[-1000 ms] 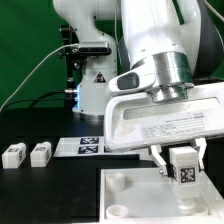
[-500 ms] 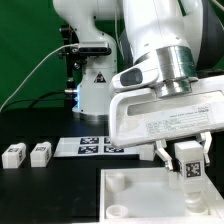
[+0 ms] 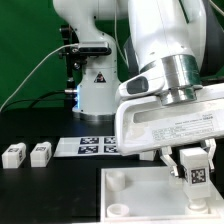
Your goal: Assemble one leg
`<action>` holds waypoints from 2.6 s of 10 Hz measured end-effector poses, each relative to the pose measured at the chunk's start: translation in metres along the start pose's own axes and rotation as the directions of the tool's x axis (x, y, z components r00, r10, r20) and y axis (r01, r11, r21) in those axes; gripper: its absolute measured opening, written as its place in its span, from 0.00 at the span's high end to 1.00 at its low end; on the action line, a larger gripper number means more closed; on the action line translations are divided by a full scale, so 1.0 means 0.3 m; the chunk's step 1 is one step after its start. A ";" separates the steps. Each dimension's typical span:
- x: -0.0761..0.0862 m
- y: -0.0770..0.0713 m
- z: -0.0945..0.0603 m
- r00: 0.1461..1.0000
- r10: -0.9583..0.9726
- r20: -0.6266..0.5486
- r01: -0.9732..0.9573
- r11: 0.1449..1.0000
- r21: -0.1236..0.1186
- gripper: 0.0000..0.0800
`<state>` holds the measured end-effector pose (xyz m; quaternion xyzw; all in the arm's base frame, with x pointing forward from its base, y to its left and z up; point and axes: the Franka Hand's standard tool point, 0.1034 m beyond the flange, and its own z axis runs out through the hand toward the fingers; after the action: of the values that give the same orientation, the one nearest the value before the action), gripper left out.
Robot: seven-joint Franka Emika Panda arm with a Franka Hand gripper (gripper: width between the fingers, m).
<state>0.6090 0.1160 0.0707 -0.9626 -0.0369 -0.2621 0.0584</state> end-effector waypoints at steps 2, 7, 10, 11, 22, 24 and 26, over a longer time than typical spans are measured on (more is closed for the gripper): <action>-0.012 0.008 0.014 1.000 0.001 0.001 -0.001 1.000 -0.003 0.64; -0.004 -0.001 0.036 0.998 0.027 -0.052 -0.028 0.999 -0.024 0.64; -0.004 -0.001 0.036 0.998 0.027 -0.052 -0.028 0.999 -0.024 0.42; -0.004 -0.001 0.036 0.998 0.027 -0.052 -0.028 0.999 -0.024 0.27; -0.018 0.001 0.042 0.999 0.029 -0.033 -0.030 0.999 -0.024 0.19; -0.017 0.001 0.041 0.999 0.030 -0.030 -0.030 0.999 -0.024 0.19; 0.009 -0.011 -0.004 1.000 0.029 0.003 -0.029 0.999 -0.013 0.19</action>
Offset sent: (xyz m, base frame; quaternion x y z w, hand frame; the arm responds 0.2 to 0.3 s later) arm 0.0072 0.0033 -0.0120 -0.0302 0.0031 0.0060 0.9995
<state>0.6103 0.1191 0.0734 -0.9638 -0.0211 -0.2601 0.0557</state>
